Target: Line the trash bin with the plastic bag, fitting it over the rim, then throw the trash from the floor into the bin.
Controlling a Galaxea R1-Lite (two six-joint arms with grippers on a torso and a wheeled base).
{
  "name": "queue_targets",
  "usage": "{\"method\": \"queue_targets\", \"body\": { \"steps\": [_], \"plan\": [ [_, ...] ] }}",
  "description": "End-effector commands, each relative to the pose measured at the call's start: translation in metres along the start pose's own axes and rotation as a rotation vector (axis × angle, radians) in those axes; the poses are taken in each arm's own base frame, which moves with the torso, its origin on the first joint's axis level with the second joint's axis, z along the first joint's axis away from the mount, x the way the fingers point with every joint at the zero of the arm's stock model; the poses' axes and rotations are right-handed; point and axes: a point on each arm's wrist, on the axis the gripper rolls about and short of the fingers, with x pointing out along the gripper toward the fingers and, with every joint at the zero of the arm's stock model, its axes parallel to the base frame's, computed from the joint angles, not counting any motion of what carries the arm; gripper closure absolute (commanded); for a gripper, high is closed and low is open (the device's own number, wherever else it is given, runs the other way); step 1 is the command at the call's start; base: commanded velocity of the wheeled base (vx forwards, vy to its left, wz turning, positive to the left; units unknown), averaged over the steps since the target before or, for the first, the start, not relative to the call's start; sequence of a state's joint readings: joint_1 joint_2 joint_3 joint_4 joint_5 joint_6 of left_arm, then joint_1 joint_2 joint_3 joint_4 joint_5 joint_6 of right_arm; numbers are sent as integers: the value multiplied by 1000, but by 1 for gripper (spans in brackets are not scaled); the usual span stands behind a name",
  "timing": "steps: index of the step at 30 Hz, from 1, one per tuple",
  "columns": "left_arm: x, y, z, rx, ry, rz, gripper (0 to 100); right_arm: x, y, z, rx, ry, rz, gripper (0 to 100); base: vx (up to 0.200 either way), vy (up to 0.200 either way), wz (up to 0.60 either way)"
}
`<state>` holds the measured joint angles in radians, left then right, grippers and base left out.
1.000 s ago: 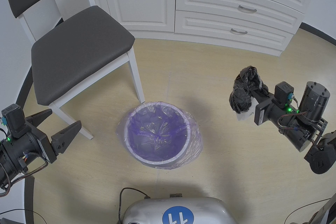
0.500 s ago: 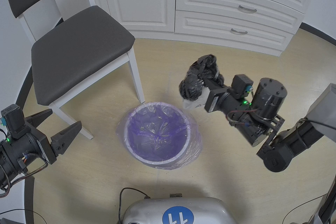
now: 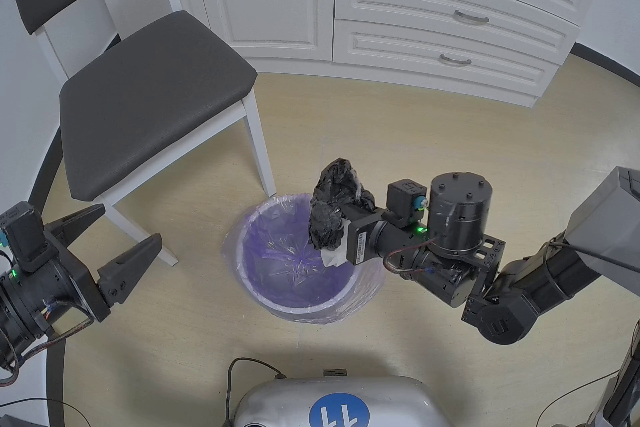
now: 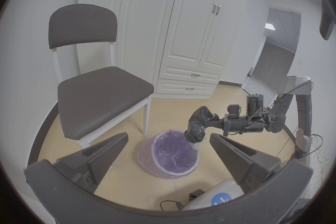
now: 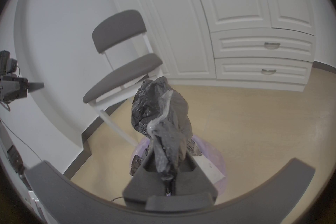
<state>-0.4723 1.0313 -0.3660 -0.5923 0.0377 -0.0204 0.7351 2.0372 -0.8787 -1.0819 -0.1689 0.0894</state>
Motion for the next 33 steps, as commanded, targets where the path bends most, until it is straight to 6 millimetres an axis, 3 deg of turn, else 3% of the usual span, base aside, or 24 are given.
{"method": "queue_targets", "body": {
  "steps": [1, 8, 13, 25, 28, 33],
  "plan": [
    [-1, -2, -3, 26, -1, -16, 0, 9, 11, 6, -4, 26, 56, 100, 0, 0, 0],
    [-2, -2, -5, 56, 4, -16, 0, 1, 25, 18, -17, 198, 264, 100, 0, 0, 0],
    [-4, -2, -4, 57, -7, -16, 0, 13, 34, 23, -22, 246, 342, 100, 0, 0, 0],
    [-7, -2, -2, 57, -24, -16, 0, 48, 31, -19, -65, 278, 329, 100, 0, 0, 0],
    [-7, -2, -1, 57, -29, -16, 0, 74, 22, -38, -47, 175, 302, 100, 0, 0, 0],
    [-7, -2, 0, 57, -32, -14, 0, 83, 10, -50, -38, 148, 284, 100, 0, 0, 0]
  ]
}}
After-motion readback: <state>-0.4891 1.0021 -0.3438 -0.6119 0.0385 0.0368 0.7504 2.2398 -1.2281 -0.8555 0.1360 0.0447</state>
